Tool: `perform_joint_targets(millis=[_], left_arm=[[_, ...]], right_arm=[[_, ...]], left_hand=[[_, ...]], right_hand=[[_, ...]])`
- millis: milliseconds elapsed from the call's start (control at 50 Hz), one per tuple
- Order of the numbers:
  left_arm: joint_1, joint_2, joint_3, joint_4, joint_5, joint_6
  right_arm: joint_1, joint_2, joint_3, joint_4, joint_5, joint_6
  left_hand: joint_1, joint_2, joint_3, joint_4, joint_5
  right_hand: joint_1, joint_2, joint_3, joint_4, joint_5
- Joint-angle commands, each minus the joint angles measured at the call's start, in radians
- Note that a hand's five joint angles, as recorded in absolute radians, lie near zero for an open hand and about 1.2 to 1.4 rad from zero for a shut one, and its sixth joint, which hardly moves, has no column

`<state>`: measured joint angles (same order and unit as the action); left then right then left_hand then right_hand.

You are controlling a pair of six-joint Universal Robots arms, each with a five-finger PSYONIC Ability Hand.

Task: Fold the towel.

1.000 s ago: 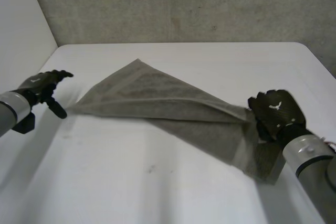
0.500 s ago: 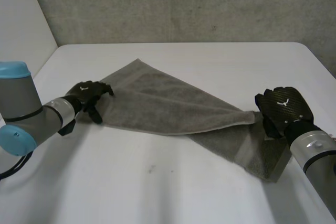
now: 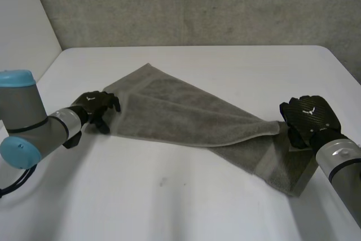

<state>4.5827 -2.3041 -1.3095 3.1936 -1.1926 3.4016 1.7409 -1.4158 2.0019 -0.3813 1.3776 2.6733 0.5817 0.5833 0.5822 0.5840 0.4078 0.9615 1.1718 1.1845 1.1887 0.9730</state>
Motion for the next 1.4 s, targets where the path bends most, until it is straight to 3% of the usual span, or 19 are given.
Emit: perform_joint_targets(millis=[20, 240, 500, 1020, 1240, 1400], left_arm=[[-0.002, -0.044, 0.044, 0.014, -0.022, 0.002], [-0.002, -0.067, 0.073, 0.008, -0.036, 0.080], [-0.004, -0.064, 0.081, -0.043, -0.039, 0.082], [-0.011, -0.152, 0.208, -0.054, -0.061, 0.085], [-0.036, -0.161, 0.242, -0.050, -0.079, 0.087], [-0.056, -0.189, 0.279, -0.054, -0.079, 0.087]], right_arm=[[0.000, 0.015, 0.003, -0.001, -0.002, -0.001], [0.000, 0.018, 0.003, -0.002, -0.005, -0.001], [0.000, 0.040, 0.001, -0.004, -0.005, -0.016], [0.000, 0.078, -0.003, -0.008, -0.005, -0.049], [0.000, 0.089, -0.005, -0.013, -0.005, -0.064], [0.000, 0.090, -0.005, -0.013, -0.005, -0.075]], left_hand=[[0.099, 0.097, 0.098, 0.096, 0.098], [0.084, 0.082, 0.083, 0.082, 0.083], [-0.030, -0.032, -0.031, -0.033, -0.031], [0.063, 0.062, 0.063, 0.061, 0.063], [0.210, 0.209, 0.210, 0.208, 0.210], [0.583, 0.581, 0.583, 0.581, 0.582]], right_hand=[[0.435, 0.224, 0.212, 0.208, 0.249], [0.435, 0.224, 0.212, 0.208, 0.249], [0.435, 0.224, 0.212, 0.208, 0.249], [0.435, 0.224, 0.212, 0.208, 0.249], [0.435, 0.224, 0.212, 0.208, 0.249], [0.435, 0.224, 0.212, 0.208, 0.249]])
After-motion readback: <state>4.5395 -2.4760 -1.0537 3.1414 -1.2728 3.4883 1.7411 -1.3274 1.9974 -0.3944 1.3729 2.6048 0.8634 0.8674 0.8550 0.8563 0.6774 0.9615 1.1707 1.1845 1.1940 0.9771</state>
